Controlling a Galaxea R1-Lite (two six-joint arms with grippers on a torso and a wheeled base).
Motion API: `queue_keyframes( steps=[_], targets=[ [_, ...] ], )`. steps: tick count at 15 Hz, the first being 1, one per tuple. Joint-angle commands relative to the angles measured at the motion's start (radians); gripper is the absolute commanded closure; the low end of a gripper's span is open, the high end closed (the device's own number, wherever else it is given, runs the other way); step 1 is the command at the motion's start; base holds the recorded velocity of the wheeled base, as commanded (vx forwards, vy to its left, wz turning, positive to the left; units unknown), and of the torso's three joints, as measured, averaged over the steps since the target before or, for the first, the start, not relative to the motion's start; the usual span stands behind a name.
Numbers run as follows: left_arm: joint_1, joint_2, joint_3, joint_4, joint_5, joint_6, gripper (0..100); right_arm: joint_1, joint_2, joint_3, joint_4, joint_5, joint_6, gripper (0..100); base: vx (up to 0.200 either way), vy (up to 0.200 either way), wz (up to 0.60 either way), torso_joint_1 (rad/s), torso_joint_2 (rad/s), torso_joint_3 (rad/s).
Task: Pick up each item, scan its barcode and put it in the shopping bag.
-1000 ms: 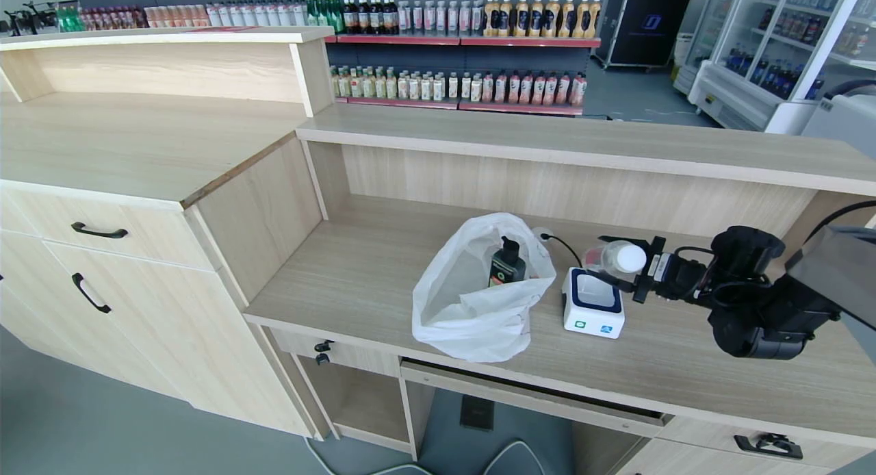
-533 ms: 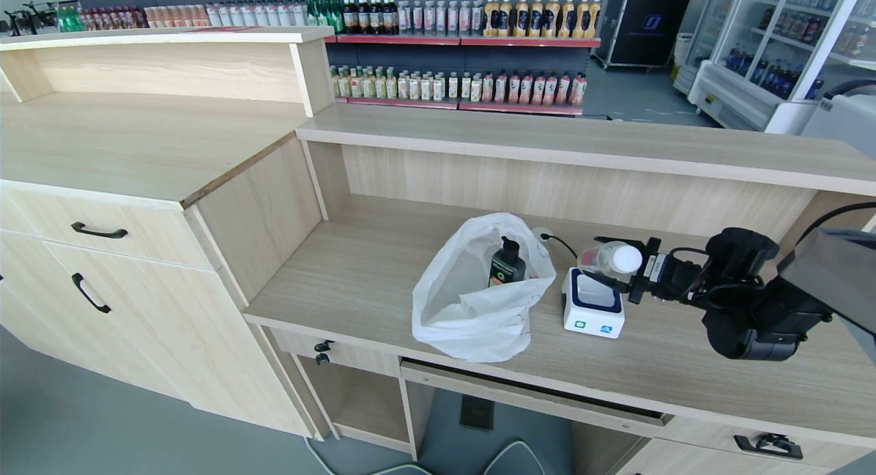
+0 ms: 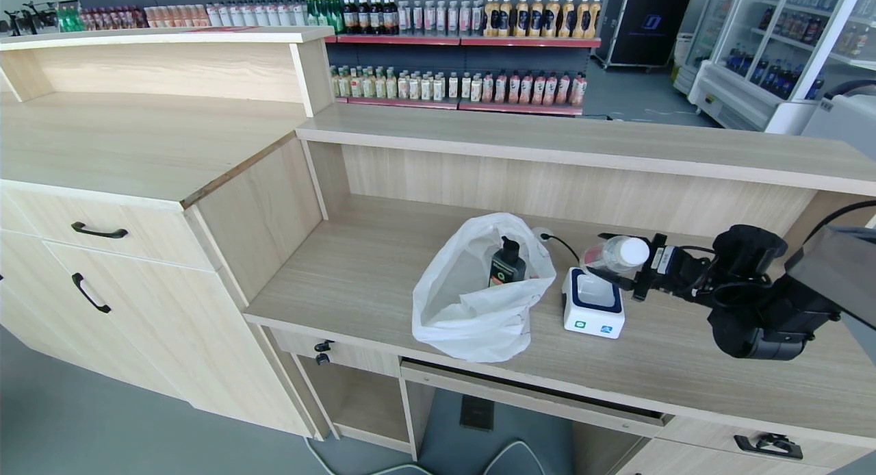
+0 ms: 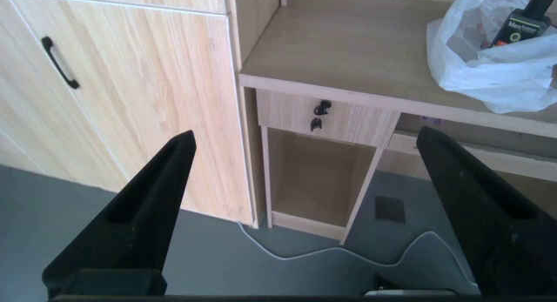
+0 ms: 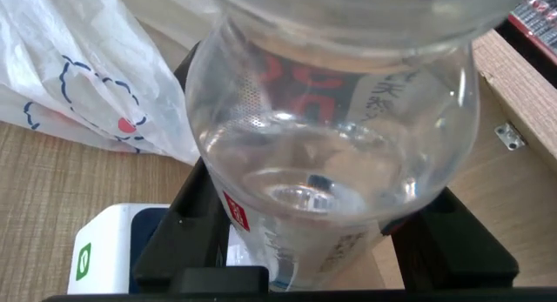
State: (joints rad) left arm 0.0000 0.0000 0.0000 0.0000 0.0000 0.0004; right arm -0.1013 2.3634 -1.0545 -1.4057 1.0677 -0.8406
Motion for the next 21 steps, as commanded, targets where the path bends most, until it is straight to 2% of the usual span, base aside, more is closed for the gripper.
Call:
queue_keyframes(
  steps=[1, 4, 5, 6, 8, 9, 13, 17, 19, 21],
  targets=[
    [0.0, 0.0, 0.0, 0.0, 0.0, 0.0, 0, -0.044, -0.104, 0.067, 0.007, 0.0, 0.071, 100, 0.0, 0.0, 0.0, 0.0, 0.0, 0.0],
    [0.0, 0.0, 0.0, 0.0, 0.0, 0.0, 0, -0.109, -0.251, 0.088, 0.082, -0.006, 0.21, 100, 0.0, 0.0, 0.0, 0.0, 0.0, 0.0],
    [0.0, 0.0, 0.0, 0.0, 0.0, 0.0, 0, -0.149, -0.342, 0.091, 0.202, -0.046, 0.288, 100, 0.0, 0.0, 0.0, 0.0, 0.0, 0.0],
    [0.0, 0.0, 0.0, 0.0, 0.0, 0.0, 0, -0.172, -0.403, 0.096, 0.309, -0.109, 0.339, 100, 0.0, 0.0, 0.0, 0.0, 0.0, 0.0],
    [0.0, 0.0, 0.0, 0.0, 0.0, 0.0, 0, -0.19, -0.516, 0.125, 0.518, -0.318, 0.437, 100, 0.0, 0.0, 0.0, 0.0, 0.0, 0.0],
    [0.0, 0.0, 0.0, 0.0, 0.0, 0.0, 0, -0.19, -0.555, 0.143, 0.57, -0.414, 0.482, 100, 0.0, 0.0, 0.0, 0.0, 0.0, 0.0],
    [0.0, 0.0, 0.0, 0.0, 0.0, 0.0, 0, -0.184, -0.635, 0.246, 0.571, -0.673, 0.514, 100, 0.0, 0.0, 0.0, 0.0, 0.0, 0.0],
    [0.0, 0.0, 0.0, 0.0, 0.0, 0.0, 0, -0.155, -0.656, 0.283, 0.516, -0.896, 0.488, 100, 0.0, 0.0, 0.0, 0.0, 0.0, 0.0],
    [0.0, 0.0, 0.0, 0.0, 0.0, 0.0, 0, -0.152, -0.662, 0.278, 0.513, -0.91, 0.469, 100, 0.0, 0.0, 0.0, 0.0, 0.0, 0.0],
    [0.0, 0.0, 0.0, 0.0, 0.0, 0.001, 0, -0.129, -0.664, 0.283, 0.481, -0.876, 0.472, 100, 0.0, 0.0, 0.3, -0.001, 0.0, -0.001]
  ],
)
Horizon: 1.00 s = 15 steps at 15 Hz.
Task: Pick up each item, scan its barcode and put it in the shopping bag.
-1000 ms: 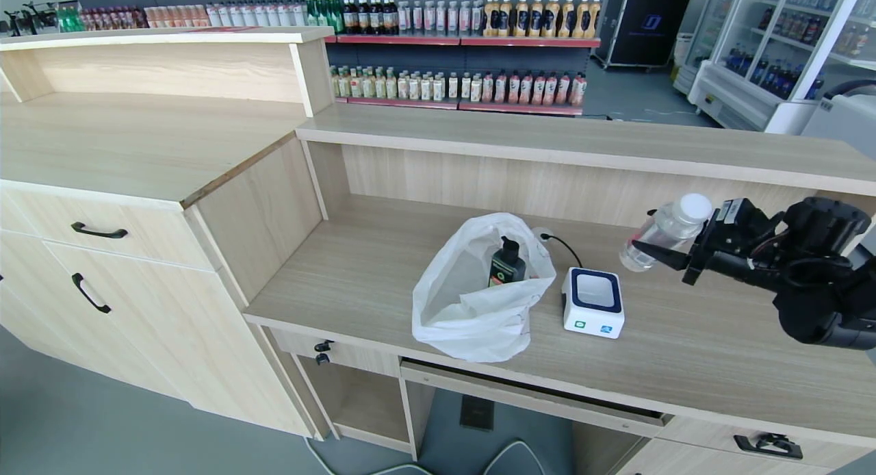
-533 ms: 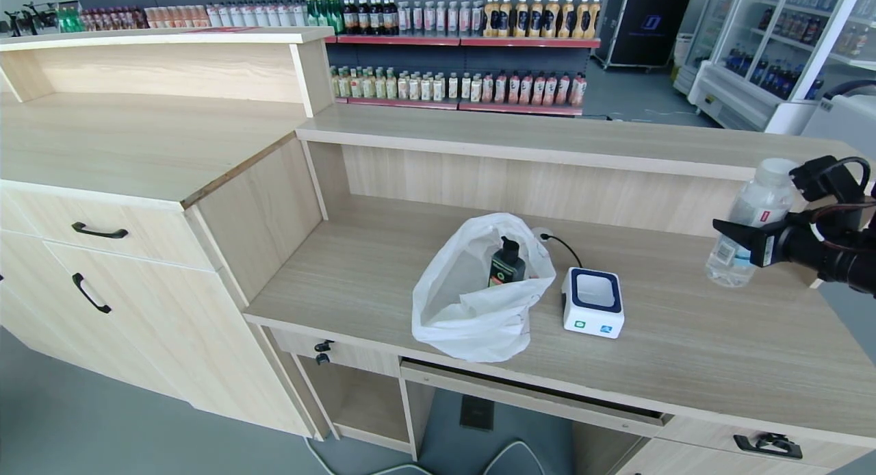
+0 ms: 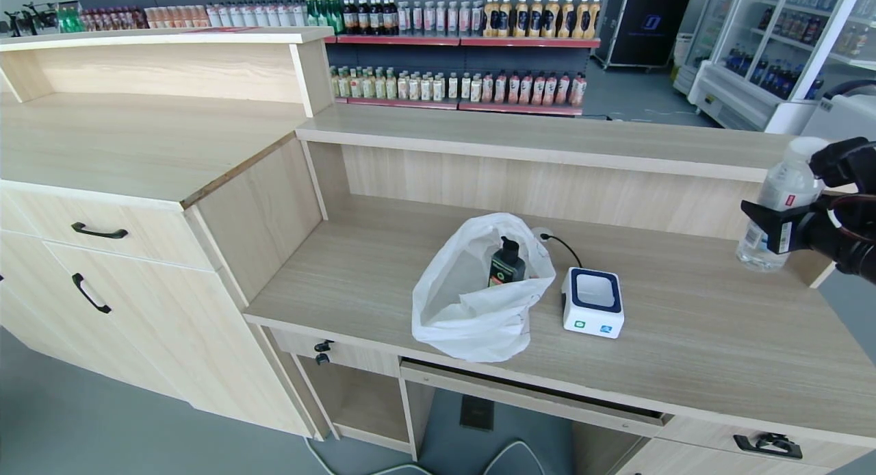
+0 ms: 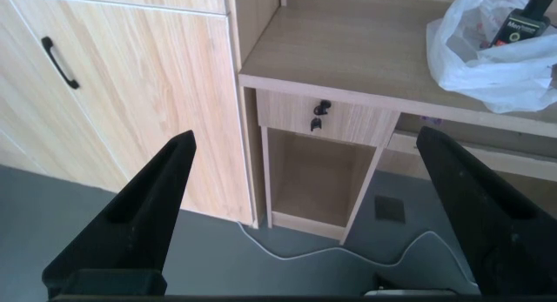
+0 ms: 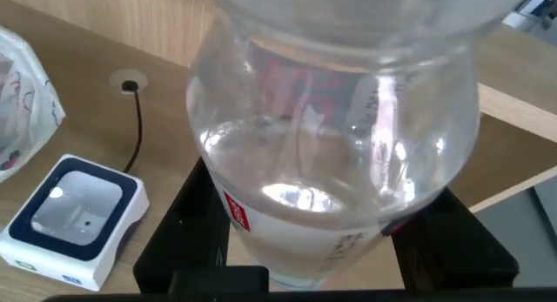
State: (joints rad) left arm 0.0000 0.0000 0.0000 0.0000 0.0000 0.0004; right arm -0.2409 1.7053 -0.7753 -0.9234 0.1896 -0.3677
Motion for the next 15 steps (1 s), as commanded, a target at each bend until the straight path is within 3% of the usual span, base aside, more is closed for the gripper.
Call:
queue_keyframes(
  steps=[1, 7, 9, 11, 12, 15],
  targets=[
    [0.0, 0.0, 0.0, 0.0, 0.0, 0.0, 0, 0.035, -0.004, 0.002, -0.006, -0.001, 0.0, 100, 0.0, 0.0, 0.6, 0.002, 0.0, 0.002],
    [0.0, 0.0, 0.0, 0.0, 0.0, 0.0, 0, 0.196, 0.004, -0.022, -0.101, 0.03, 0.035, 100, 0.0, 0.0, 0.5, 0.002, 0.0, 0.0],
    [0.0, 0.0, 0.0, 0.0, 0.0, 0.001, 0, 0.235, 0.005, -0.009, -0.115, 0.199, 0.085, 100, 0.0, 0.0, 0.0, 0.0, 0.0, 0.0],
    [0.0, 0.0, 0.0, 0.0, 0.0, 0.0, 0, 0.236, 0.016, 0.033, -0.101, 0.439, 0.131, 100, 0.0, 0.0, 0.0, 0.0, 0.0, 0.0],
    [0.0, 0.0, 0.0, 0.0, 0.0, 0.0, 0, 0.233, 0.036, 0.064, -0.097, 0.492, 0.128, 100, 0.0, 0.0, 0.0, 0.0, 0.0, 0.0],
    [0.002, 0.0, 0.0, 0.0, 0.0, 0.0, 0, 0.235, 0.119, 0.073, -0.103, 0.495, 0.128, 100, 0.0, 0.0, 0.0, 0.0, 0.0, 0.0]
  ],
)
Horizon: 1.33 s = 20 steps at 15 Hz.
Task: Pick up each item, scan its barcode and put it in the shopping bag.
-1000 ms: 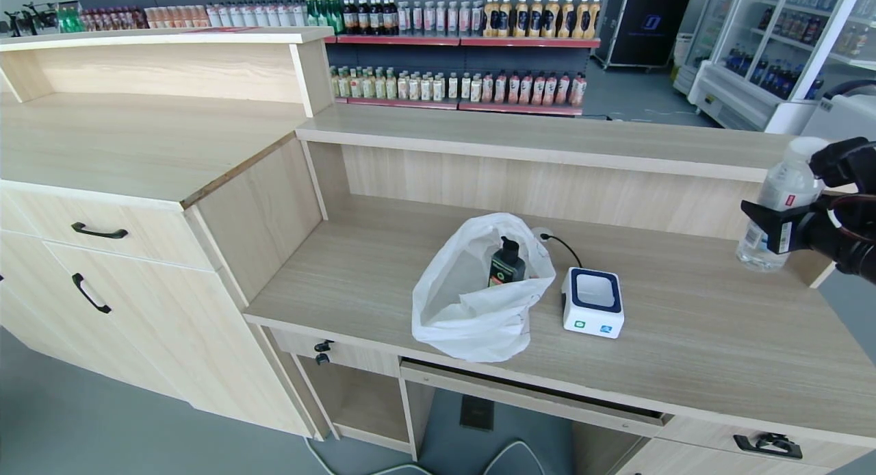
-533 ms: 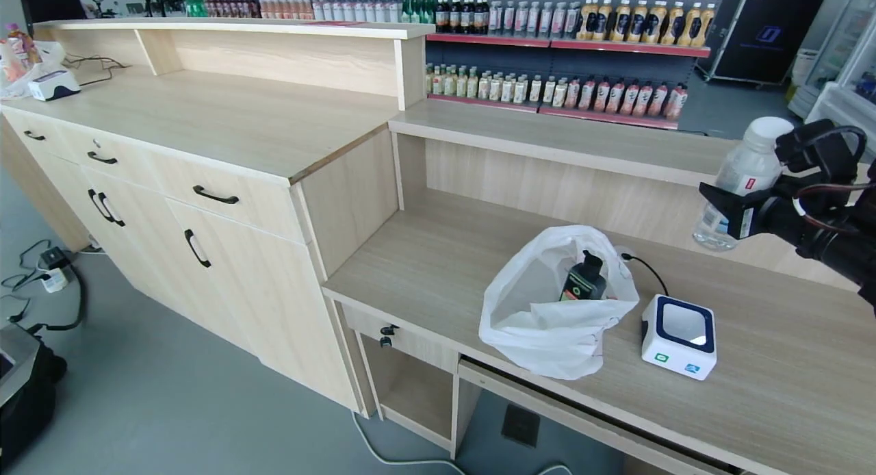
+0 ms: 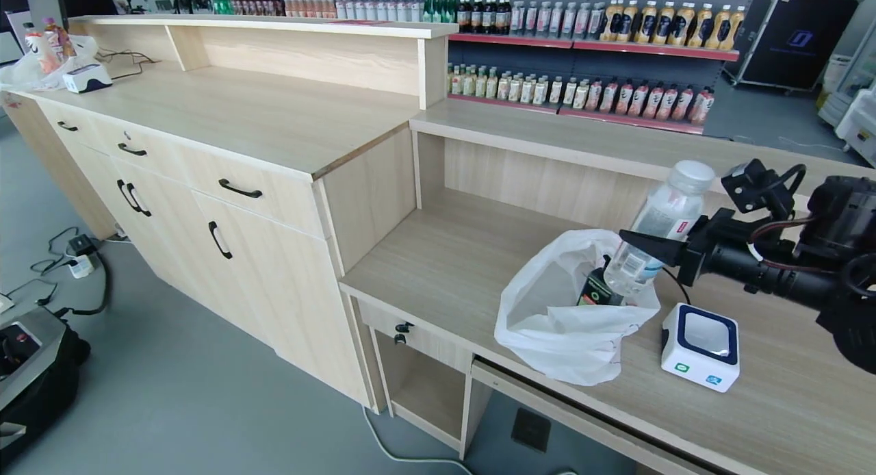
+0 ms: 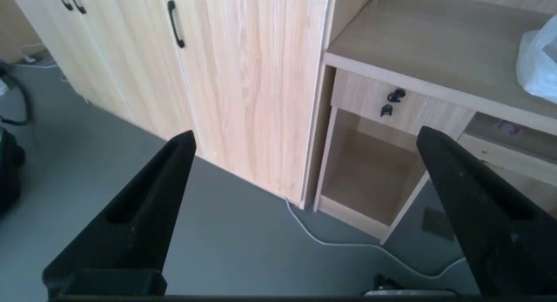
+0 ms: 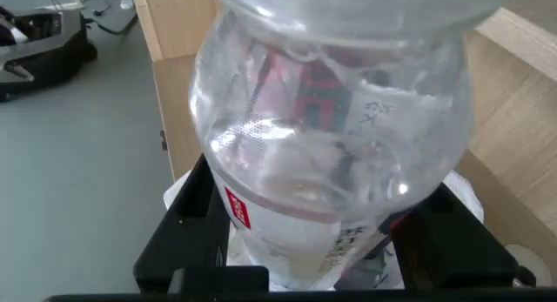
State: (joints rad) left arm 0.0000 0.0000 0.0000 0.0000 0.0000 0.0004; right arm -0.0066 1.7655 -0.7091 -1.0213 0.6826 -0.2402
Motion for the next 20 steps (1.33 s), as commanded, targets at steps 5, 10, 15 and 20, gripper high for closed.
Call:
queue_keyframes(
  steps=[5, 10, 15, 20],
  targets=[
    [0.0, 0.0, 0.0, 0.0, 0.0, 0.0, 0, 0.004, 0.239, -0.03, -0.043, 0.003, -0.001, 100, 0.0, 0.0, 0.0, 0.0, 0.0, 0.0],
    [0.0, 0.0, 0.0, 0.0, 0.0, 0.0, 0, 0.074, 0.351, -0.093, -0.091, 0.005, 0.001, 100, 0.0, 0.0, 0.0, 0.0, 0.0, 0.0],
    [0.0, 0.0, 0.0, 0.0, 0.0, 0.0, 0, 0.074, 0.402, -0.104, -0.16, 0.037, 0.021, 100, 0.0, 0.0, 0.0, 0.0, 0.0, 0.0],
    [0.0, 0.0, 0.0, 0.0, 0.0, 0.0, 0, 0.062, 0.454, -0.125, -0.301, 0.117, 0.061, 100, 0.0, 0.0, 0.0, 0.0, 0.0, 0.0]
  ],
)
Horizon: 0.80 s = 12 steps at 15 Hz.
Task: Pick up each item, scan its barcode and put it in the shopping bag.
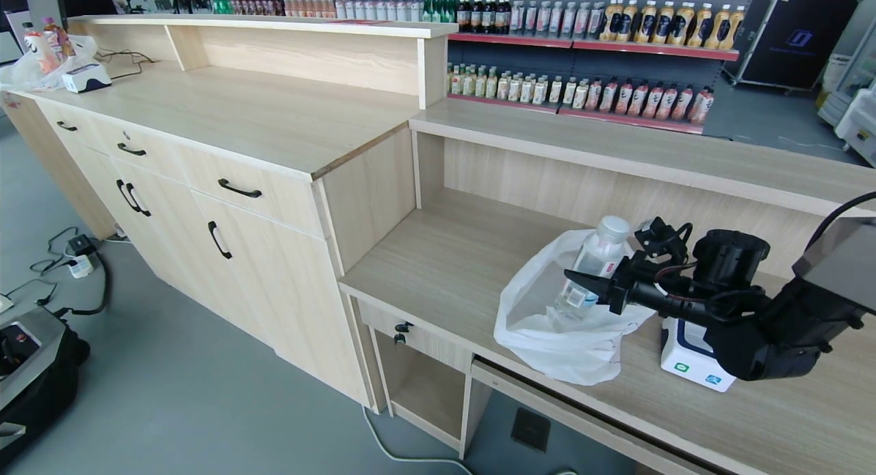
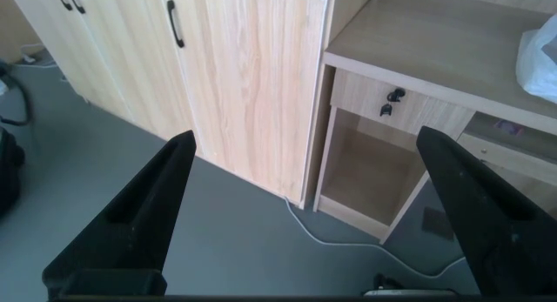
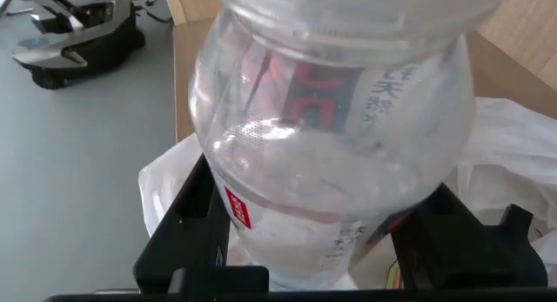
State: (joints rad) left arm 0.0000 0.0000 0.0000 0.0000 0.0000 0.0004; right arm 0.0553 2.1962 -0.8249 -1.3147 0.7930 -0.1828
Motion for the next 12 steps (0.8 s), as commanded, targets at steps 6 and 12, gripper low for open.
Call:
queue_keyframes(
  steps=[6, 12],
  targets=[
    [0.0, 0.0, 0.0, 0.0, 0.0, 0.001, 0, -0.002, 0.083, -0.011, -0.066, 0.023, 0.008, 100, 0.0, 0.0, 0.0, 0.0, 0.0, 0.0],
    [0.0, 0.0, 0.0, 0.0, 0.0, 0.001, 0, -0.017, 0.123, 0.001, -0.069, 0.029, -0.003, 100, 0.0, 0.0, 0.0, 0.0, 0.0, 0.0]
  ],
)
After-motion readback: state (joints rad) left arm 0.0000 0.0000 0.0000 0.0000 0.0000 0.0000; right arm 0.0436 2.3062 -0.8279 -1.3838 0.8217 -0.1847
